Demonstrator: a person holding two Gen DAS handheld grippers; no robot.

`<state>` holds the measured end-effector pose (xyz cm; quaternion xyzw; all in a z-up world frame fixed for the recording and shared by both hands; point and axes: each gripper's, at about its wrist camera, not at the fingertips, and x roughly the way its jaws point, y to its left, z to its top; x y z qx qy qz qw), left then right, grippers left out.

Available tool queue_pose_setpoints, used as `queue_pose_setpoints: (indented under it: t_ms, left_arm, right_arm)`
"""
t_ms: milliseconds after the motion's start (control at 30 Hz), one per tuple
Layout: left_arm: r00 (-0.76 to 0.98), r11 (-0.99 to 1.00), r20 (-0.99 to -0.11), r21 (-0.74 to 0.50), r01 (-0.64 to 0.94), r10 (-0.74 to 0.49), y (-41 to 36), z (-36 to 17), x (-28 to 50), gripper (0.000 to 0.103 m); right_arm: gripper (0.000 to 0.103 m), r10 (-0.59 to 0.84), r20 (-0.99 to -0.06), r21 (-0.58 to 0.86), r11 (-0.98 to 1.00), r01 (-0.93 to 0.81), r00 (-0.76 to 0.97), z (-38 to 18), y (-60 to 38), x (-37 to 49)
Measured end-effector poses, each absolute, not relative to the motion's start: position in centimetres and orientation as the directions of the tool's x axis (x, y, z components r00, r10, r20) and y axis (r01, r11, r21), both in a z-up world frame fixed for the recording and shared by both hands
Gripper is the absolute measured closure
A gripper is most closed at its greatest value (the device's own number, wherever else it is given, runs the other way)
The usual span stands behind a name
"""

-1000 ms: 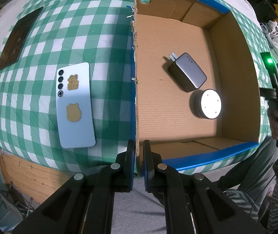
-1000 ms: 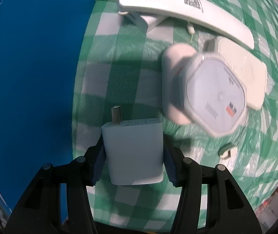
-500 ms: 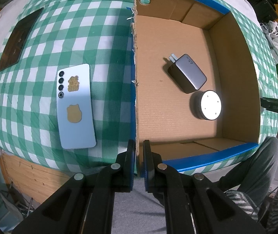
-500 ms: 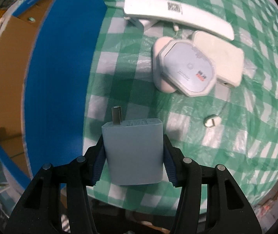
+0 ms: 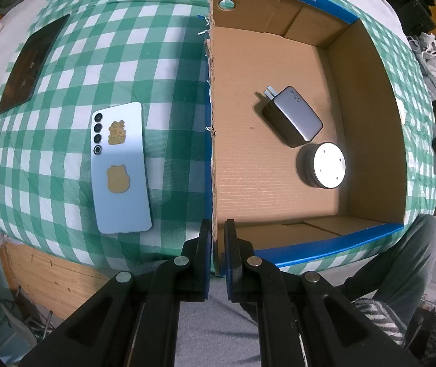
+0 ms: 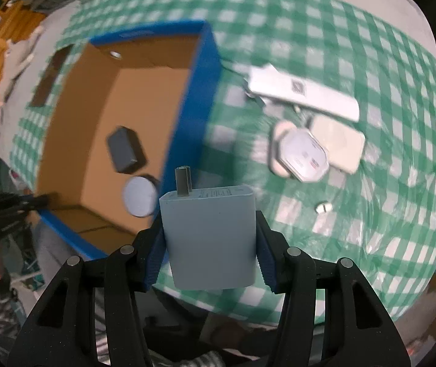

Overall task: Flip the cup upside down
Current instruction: 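Lift the white charger with the right gripper and carry it over the box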

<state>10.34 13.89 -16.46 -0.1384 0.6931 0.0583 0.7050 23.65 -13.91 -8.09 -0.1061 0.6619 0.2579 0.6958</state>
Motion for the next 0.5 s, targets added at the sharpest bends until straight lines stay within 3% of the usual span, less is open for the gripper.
queue_pose_setpoints:
  t_ms: [167,500]
  left_arm:
    - [0.033,0.956,-0.994,-0.110,-0.273,-0.105,13.8,-16.4,10.4,0.097]
    - [0.030,0.956,-0.994,-0.109,-0.273,-0.105,13.8,-16.4,10.4,0.097]
  right_arm:
    - [0.050,0.258,-0.966,0.218,0.806,-0.551,-0.005,-6.5,-10.2,23.2]
    - [0.050,0.268,-0.961,0.255,0.754,-0.605,-0.071,-9.9,-3.3,21.4]
